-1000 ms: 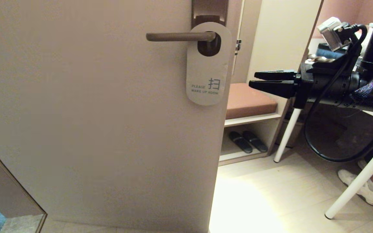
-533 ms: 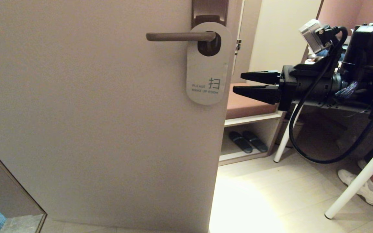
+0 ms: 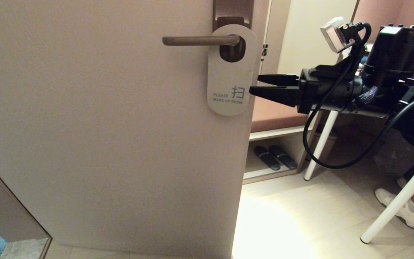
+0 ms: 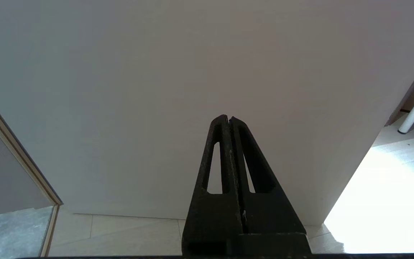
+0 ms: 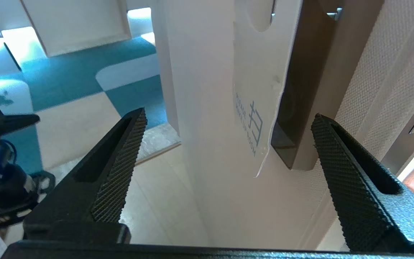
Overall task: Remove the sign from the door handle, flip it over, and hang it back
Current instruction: Take down the sign
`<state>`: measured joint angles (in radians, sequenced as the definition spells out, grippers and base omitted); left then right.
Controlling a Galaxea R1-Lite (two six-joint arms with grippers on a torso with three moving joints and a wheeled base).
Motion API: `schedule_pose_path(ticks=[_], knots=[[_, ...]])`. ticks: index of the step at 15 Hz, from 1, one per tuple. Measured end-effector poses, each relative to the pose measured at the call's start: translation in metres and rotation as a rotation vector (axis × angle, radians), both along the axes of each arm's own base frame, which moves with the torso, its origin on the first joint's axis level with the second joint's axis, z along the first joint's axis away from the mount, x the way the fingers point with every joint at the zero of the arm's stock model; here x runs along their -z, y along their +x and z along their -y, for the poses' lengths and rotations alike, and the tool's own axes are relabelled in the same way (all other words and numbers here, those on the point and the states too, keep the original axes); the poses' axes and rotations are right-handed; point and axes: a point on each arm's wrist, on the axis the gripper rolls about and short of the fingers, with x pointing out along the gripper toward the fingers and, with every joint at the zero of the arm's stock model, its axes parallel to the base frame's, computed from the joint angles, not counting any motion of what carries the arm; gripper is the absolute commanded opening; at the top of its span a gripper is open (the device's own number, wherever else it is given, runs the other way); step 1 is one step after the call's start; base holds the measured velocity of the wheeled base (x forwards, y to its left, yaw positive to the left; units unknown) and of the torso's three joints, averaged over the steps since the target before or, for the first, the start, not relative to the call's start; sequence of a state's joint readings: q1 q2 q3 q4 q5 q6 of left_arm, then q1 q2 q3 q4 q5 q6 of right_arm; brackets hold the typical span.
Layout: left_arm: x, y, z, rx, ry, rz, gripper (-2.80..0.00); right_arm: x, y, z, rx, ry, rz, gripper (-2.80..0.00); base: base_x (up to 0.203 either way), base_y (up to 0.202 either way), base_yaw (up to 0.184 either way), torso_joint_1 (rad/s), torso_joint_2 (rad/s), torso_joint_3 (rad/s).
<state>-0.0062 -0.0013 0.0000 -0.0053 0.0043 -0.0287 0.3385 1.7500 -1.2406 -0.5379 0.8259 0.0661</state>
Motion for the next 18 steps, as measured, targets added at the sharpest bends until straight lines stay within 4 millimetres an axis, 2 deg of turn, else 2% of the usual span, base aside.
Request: schedule_pose_path(ticks=[12,18], knots=[[0.000,0.000,0.000,0.000,0.000,0.000,-2.80,0.014,0.007,-0.006,-0.115,-0.012,-0.045,0.00,0.000,0.000,0.000,0.000,0.00,0.000],[0.000,0.000,0.000,0.000,0.000,0.000,-2.80,0.019,0.019,-0.011,-0.122,-0.014,-0.050,0.00,0.000,0.000,0.000,0.000,0.00,0.000]])
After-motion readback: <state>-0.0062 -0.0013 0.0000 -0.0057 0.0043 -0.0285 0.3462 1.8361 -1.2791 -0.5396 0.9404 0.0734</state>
